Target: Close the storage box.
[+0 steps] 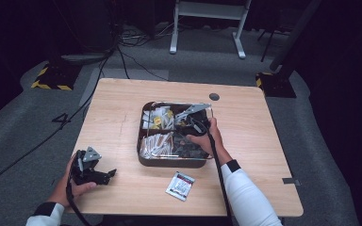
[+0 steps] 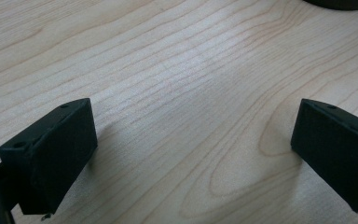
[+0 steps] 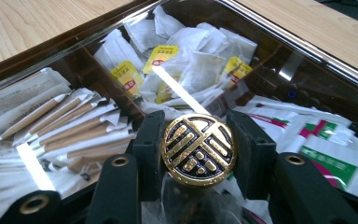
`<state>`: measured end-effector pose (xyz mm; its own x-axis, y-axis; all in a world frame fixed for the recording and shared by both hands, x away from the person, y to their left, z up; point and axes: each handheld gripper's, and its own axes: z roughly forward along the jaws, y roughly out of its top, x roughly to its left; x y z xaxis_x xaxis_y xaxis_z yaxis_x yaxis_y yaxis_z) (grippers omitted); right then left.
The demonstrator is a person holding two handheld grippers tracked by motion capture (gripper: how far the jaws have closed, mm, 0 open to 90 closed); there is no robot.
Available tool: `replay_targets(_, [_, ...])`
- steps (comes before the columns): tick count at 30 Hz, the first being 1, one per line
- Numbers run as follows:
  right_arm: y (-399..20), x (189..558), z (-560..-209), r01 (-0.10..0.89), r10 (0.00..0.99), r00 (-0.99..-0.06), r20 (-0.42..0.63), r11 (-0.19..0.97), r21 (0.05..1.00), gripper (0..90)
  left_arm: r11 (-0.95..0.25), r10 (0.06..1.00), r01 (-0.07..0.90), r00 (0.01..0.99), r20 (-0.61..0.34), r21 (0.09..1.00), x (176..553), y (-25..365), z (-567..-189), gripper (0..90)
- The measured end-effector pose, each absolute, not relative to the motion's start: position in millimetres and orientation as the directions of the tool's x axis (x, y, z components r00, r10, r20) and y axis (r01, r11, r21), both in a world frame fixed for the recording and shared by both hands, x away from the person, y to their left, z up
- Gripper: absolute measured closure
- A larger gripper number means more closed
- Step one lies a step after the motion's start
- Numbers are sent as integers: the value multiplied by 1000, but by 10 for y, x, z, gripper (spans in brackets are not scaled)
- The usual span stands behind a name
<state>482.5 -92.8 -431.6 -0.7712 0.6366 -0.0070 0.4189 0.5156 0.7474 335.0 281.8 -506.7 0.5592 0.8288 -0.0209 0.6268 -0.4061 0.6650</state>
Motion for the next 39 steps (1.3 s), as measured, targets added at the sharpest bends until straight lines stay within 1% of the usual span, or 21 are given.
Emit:
replay_targets(5, [-786,4835,-4345,423,639,-769,-7,518,744,595,-405,830,629,558,-23,664,3348,2817,-5066,5])
replay_targets(16, [-656,4840,-4364,419,633,-774,-9,524,742,595,-406,829,628,558,-21,664,3347,2818,-5065,5])
replay_targets(20, [-664,4852,-4385,426,632,-775,3,518,742,595,-406,829,629,558,-22,663,3346,2818,-5065,5])
replay_targets(29, [-662,4843,-4387,407,618,-786,-18,540,737,589,-406,829,629,558,-23,663,3346,2817,-5065,5])
replay_targets(38, [-686,4847,-4387,402,593,-805,5,539,741,521,-406,829,629,558,-22,663,3346,2817,-5065,5])
replay_targets(39, [-689,4843,-4384,393,581,-814,7,542,743,476,-406,829,629,558,-22,663,3346,2817,-5065,5])
